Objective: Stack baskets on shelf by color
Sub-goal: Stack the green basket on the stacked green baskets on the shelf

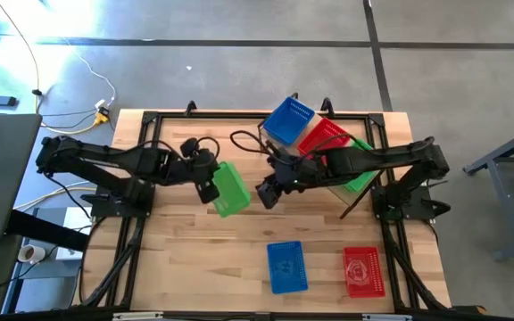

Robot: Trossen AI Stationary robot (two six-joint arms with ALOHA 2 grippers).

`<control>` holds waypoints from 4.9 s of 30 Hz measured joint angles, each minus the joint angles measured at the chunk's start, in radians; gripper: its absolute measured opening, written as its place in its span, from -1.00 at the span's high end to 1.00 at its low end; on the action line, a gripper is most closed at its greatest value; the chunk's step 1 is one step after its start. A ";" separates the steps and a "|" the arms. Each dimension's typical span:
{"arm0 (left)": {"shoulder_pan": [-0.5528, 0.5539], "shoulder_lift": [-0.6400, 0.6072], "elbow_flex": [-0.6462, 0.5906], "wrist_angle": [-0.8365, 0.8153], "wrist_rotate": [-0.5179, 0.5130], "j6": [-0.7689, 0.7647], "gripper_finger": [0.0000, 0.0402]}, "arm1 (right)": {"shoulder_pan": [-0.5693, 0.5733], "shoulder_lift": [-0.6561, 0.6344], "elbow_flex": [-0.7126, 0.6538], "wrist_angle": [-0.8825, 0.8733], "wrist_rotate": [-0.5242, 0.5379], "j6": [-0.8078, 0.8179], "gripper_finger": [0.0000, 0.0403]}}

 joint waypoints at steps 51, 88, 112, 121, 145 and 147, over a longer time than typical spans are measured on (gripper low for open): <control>0.035 0.145 -0.001 0.253 0.062 0.087 1.00 | -0.096 0.185 0.001 -0.014 -0.053 -0.050 0.47; 0.034 0.103 0.000 0.264 0.272 0.018 -0.13 | -0.102 0.175 0.000 -0.223 -0.025 0.115 1.00; 0.037 -0.157 0.000 0.213 0.019 0.157 -0.11 | -0.031 -0.009 0.000 -0.259 0.104 0.276 1.00; 0.037 -0.224 0.000 0.217 -0.055 0.297 -0.11 | 0.051 -0.068 0.000 -0.483 0.295 0.681 1.00; 0.036 -0.242 0.000 0.218 -0.051 0.393 -0.11 | 0.202 -0.190 -0.013 -0.791 0.498 1.271 1.00; 0.036 -0.242 0.000 0.218 -0.051 0.409 -0.11 | 0.201 -0.198 -0.014 -0.790 0.496 1.254 1.00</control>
